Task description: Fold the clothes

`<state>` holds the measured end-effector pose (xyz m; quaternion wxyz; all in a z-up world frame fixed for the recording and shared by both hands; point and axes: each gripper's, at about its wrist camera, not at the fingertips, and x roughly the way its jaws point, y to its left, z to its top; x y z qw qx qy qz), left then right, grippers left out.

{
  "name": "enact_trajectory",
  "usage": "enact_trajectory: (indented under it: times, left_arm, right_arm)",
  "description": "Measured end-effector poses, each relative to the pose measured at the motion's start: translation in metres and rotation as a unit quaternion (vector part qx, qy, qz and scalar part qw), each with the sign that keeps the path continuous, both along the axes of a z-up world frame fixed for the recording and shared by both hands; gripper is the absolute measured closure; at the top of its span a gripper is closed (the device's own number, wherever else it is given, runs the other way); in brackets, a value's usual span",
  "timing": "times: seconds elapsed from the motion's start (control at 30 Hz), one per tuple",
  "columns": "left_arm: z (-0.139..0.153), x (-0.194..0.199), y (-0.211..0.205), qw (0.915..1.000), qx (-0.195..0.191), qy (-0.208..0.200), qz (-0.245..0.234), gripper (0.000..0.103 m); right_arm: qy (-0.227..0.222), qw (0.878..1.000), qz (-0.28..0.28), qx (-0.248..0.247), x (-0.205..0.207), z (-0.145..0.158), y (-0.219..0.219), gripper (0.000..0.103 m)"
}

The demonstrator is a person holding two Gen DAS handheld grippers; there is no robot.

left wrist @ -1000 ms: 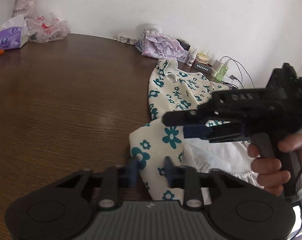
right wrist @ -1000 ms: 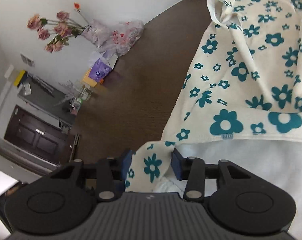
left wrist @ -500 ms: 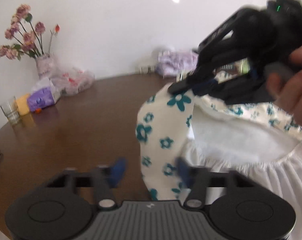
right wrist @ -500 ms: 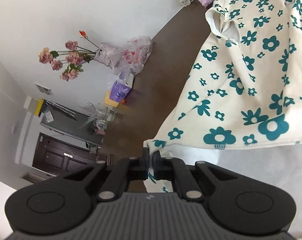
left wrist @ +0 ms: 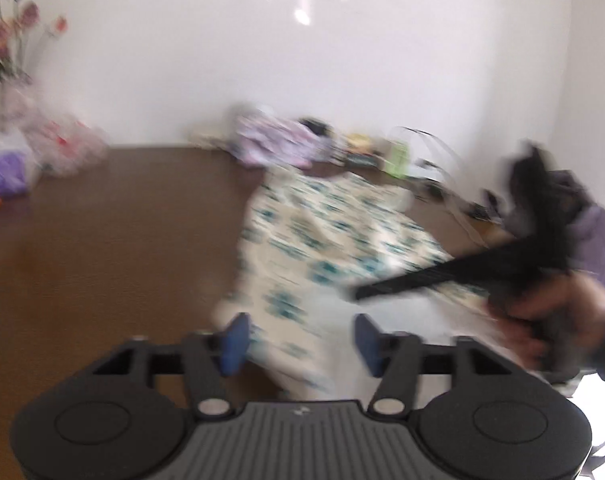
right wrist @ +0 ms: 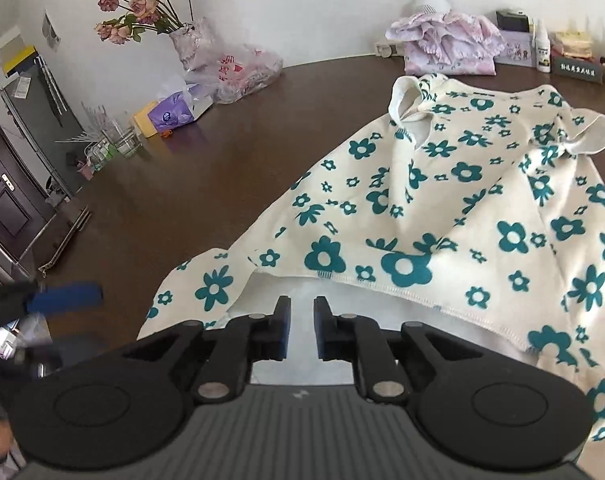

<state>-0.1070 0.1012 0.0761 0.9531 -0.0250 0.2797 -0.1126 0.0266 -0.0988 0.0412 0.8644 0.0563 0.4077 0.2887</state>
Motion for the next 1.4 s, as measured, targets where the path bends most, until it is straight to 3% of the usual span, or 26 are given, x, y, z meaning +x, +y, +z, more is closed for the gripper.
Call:
enact_trajectory:
  times: [0.07, 0.13, 0.2, 0.23, 0.27, 0.3, 0.4, 0.43, 0.5, 0.53, 0.57, 0.63, 0.7, 0.73, 0.77, 0.8, 0.87, 1.0, 1.1, 1.13, 1.2, 1.3, 1.37, 1.4]
  left_arm:
    - [-0.012, 0.027, 0.024, 0.9992, -0.027, 0.022, -0.018, 0.039]
    - [-0.029, 0.057, 0.040, 0.9919, -0.093, 0.080, -0.033, 0.045]
    - [-0.040, 0.070, 0.044, 0.9849, -0.127, 0.114, -0.031, 0.045]
    - [-0.041, 0.070, 0.039, 0.9838, -0.125, 0.122, -0.039, 0.055]
    - [-0.040, 0.070, 0.034, 0.9829, -0.119, 0.130, -0.054, 0.082]
    - [-0.039, 0.070, 0.029, 0.9805, -0.116, 0.147, -0.059, 0.095]
    - [-0.038, 0.061, 0.015, 0.9724, -0.089, 0.211, -0.045, 0.095]
    - [-0.035, 0.051, 0.010, 0.9726, -0.074, 0.216, -0.043, 0.096]
    - [-0.027, 0.032, 0.009, 0.9746, -0.077, 0.205, -0.048, 0.086]
    - [-0.021, 0.023, 0.010, 0.9773, -0.084, 0.189, -0.047, 0.074]
    - [-0.015, 0.016, 0.009, 0.9807, -0.090, 0.168, -0.046, 0.054]
    - [-0.005, 0.008, -0.007, 0.9905, -0.058, 0.121, -0.032, 0.034]
    - [-0.005, 0.008, -0.040, 0.9954, 0.007, 0.084, -0.046, 0.037]
    - [-0.010, 0.011, -0.058, 0.9946, 0.035, 0.076, -0.061, 0.055]
    - [-0.016, 0.017, -0.074, 0.9921, 0.054, 0.086, -0.073, 0.086]
    - [-0.025, 0.024, -0.086, 0.9887, 0.061, 0.108, -0.084, 0.098]
    - [-0.042, 0.031, -0.099, 0.9853, 0.074, 0.121, -0.094, 0.097]
    - [-0.048, 0.024, -0.101, 0.9813, 0.126, 0.110, -0.095, 0.097]
    - [-0.051, 0.031, -0.067, 0.9831, 0.111, 0.111, -0.094, 0.094]
    - [-0.050, 0.039, -0.051, 0.9838, 0.107, 0.122, -0.077, 0.094]
    - [-0.049, 0.059, -0.022, 0.9819, 0.140, 0.126, -0.021, 0.095]
    - [-0.050, 0.097, 0.012, 0.9729, 0.188, 0.114, 0.072, 0.093]
    - [-0.036, 0.105, 0.025, 0.9670, 0.183, 0.114, 0.136, 0.093]
    - [-0.026, 0.097, 0.026, 0.9712, 0.167, 0.102, 0.137, 0.092]
  right_arm:
    - [-0.008, 1.000, -0.005, 0.008, 0.001, 0.004, -0.007, 0.089]
    - [-0.016, 1.000, -0.012, 0.009, 0.002, 0.007, -0.010, 0.089]
    - [-0.038, 0.999, -0.019, -0.009, 0.003, 0.011, -0.011, 0.088]
    - [-0.050, 0.998, -0.019, -0.022, 0.003, 0.013, -0.012, 0.084]
    - [-0.063, 0.997, -0.017, -0.035, 0.002, 0.015, -0.013, 0.082]
    - [-0.076, 0.995, -0.019, -0.058, -0.001, 0.017, -0.016, 0.077]
    - [-0.115, 0.985, -0.023, -0.127, -0.009, 0.023, -0.028, 0.068]
    - [-0.132, 0.979, -0.027, -0.152, -0.014, 0.026, -0.036, 0.064]
    - [-0.148, 0.971, -0.042, -0.182, -0.024, 0.030, -0.058, 0.056]
    - [-0.155, 0.967, -0.050, -0.197, -0.029, 0.032, -0.069, 0.055]
    - [-0.143, 0.967, -0.058, -0.204, -0.031, 0.031, -0.080, 0.055]
    - [-0.117, 0.967, -0.072, -0.215, -0.035, 0.028, -0.102, 0.055]
    - [-0.093, 0.970, -0.071, -0.213, -0.041, 0.019, -0.116, 0.058]
    - [-0.084, 0.972, -0.068, -0.210, -0.045, 0.013, -0.121, 0.062]
    - [-0.078, 0.973, -0.066, -0.205, -0.049, 0.008, -0.123, 0.064]
    - [-0.076, 0.975, -0.065, -0.200, -0.054, 0.002, -0.123, 0.067]
    - [-0.077, 0.975, -0.069, -0.194, -0.064, -0.008, -0.123, 0.075]
    - [-0.086, 0.974, -0.095, -0.189, -0.084, -0.013, -0.116, 0.089]
    - [-0.084, 0.975, -0.085, -0.187, -0.102, -0.010, -0.094, 0.093]
    - [-0.080, 0.978, -0.077, -0.179, -0.110, -0.009, -0.084, 0.093]
    - [-0.065, 0.985, -0.044, -0.151, -0.122, -0.004, -0.055, 0.093]
    - [-0.067, 0.993, 0.031, -0.095, -0.128, 0.008, -0.007, 0.085]
    - [-0.075, 0.993, 0.079, -0.056, -0.128, 0.018, 0.022, 0.083]
    - [-0.078, 0.991, 0.103, -0.036, -0.128, 0.023, 0.037, 0.083]
